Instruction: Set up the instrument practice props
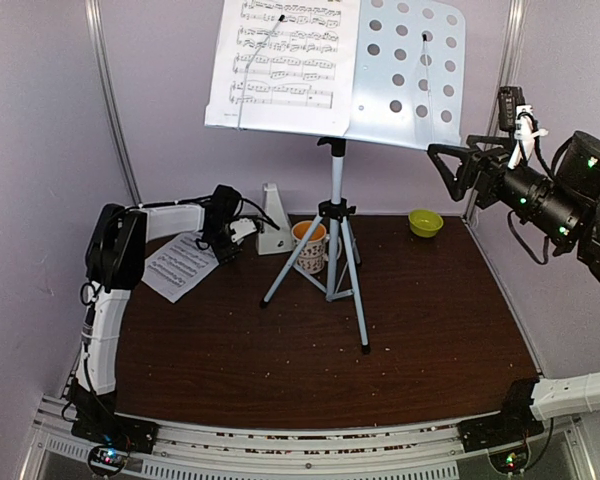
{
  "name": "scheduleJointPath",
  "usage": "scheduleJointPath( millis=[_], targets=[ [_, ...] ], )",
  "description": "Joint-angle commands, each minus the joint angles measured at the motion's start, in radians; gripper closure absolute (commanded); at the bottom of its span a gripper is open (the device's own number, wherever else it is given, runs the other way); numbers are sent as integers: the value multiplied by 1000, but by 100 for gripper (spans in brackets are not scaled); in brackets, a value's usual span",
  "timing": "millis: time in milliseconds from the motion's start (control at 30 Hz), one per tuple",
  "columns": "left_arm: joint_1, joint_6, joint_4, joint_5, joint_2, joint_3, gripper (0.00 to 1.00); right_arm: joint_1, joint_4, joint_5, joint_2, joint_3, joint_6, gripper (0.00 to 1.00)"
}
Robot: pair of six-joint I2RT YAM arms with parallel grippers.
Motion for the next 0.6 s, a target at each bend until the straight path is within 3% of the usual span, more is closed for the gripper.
scheduleJointPath(
  millis=[0,167,433,567],
  targets=[
    [4,53,16,-31,30,48,29,-10,-11,26,-12,-8,9,0],
    [7,75,3,-30,46,74,36,-13,-12,28,-7,2,6,0],
    [9,78,-31,-30,67,117,64,-16,-16,37,-11,7,3,0],
    [11,67,-51,-28,74,135,86,-16,-14,37,-7,10,3,0]
  ],
)
